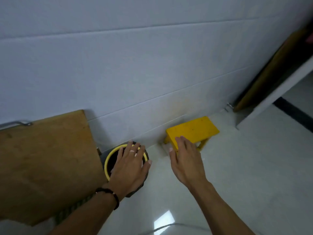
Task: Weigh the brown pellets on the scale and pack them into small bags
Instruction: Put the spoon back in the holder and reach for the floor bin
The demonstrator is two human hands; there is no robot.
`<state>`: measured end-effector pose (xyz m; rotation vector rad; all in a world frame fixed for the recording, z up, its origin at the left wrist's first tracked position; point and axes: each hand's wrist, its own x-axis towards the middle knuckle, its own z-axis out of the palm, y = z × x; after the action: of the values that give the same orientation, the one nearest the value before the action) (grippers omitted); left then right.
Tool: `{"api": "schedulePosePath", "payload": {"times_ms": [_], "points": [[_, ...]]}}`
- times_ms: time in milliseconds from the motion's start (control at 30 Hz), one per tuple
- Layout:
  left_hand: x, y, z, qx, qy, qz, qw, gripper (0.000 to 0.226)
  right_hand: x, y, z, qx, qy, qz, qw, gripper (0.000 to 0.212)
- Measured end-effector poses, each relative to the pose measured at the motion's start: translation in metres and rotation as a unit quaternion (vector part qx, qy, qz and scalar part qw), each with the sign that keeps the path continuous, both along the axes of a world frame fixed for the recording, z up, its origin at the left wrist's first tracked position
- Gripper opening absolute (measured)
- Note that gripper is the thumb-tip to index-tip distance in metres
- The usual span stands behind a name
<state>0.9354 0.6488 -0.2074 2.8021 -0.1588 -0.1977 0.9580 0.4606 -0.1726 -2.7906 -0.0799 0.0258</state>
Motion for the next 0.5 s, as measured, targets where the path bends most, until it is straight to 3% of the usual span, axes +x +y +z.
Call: {"api": "schedulePosePath", "payload": {"times_ms": [200, 400, 500], "points": [[-0.045, -0.061, 0.121, 0.019, -0.081, -0.165, 0.983, 0.064, -0.105, -0.058, 0.134, -0.086, -0.098, -0.124, 0.984, 0.055], [-0.111, -0.148, 0.218, -0.024, -0.120, -0.285, 0.951, 0.075, -0.217, -0.125, 0.241, -0.128, -0.092, -0.225, 0.961, 0.066], [-0.150, -0.205, 0.257, -0.042, -0.147, -0.350, 0.924, 0.092, -0.273, -0.167, 0.279, -0.138, -0.084, -0.274, 0.948, 0.059]]}}
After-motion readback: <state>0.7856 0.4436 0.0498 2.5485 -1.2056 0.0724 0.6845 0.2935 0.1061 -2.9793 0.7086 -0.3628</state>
